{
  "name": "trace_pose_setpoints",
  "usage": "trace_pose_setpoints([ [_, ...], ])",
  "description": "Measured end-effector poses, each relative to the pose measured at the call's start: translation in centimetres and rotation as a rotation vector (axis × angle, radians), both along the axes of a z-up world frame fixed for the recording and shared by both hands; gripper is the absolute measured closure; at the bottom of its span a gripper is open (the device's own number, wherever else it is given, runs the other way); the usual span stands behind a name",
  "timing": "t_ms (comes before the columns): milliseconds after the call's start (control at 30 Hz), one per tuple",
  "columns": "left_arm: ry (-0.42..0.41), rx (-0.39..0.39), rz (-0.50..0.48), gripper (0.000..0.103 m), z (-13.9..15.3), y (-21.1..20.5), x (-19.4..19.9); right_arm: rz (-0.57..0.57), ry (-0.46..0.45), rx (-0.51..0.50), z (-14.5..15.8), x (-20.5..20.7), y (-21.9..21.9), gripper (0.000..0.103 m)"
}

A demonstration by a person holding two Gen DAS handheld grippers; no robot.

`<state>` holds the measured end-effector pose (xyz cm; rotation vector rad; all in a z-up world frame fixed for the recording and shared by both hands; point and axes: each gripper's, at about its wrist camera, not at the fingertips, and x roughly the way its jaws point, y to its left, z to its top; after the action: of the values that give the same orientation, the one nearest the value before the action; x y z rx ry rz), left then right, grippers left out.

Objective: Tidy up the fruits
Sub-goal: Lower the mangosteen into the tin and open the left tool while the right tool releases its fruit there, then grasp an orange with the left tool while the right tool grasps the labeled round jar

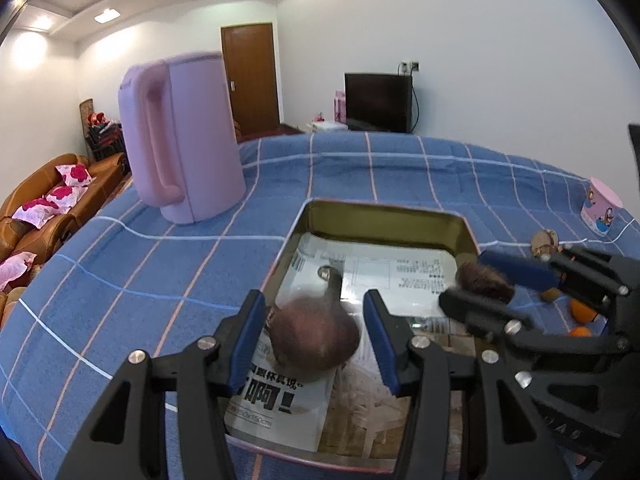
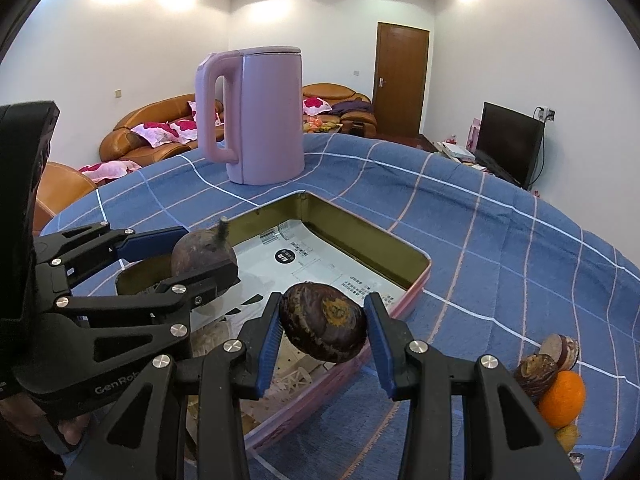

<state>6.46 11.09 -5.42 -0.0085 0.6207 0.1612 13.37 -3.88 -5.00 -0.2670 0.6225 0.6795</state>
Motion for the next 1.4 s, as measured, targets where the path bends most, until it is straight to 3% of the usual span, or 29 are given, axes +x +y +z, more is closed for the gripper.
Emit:
trace_pose_setpoints([
  [433, -0.056, -0.021, -0.014, 0.038, 1.6, -1.1, -1.5, -0.058, -0.038, 0.039, 1.2, -1.4, -2.2, 0.051],
  [600, -0.08, -0.033, -0.067, 0.028, 2.3, -3.6, -2.0, -0.131, -0.063, 0.055, 1.9, -2.5, -5.6, 0.045],
  [767, -0.087, -0.019, -0.145, 0.028, 2.5, -7.0, -2.4, -0.213, -0.087, 0.027, 1.9, -3.7, -9.8, 0.044],
  [1167, -0.013, 0.001, -0.276, 0.028, 0.9, -13.5, -1.6, -0.441, -0.062, -0.021, 0.9, -3.5, -19.0, 0.044],
  [1400, 0.045, -0.022, -0.344, 0.028, -0.1, -15.8, -1.4, -0.439, -0.003, -0.032, 0.2, -3.2, -19.7, 0.044],
])
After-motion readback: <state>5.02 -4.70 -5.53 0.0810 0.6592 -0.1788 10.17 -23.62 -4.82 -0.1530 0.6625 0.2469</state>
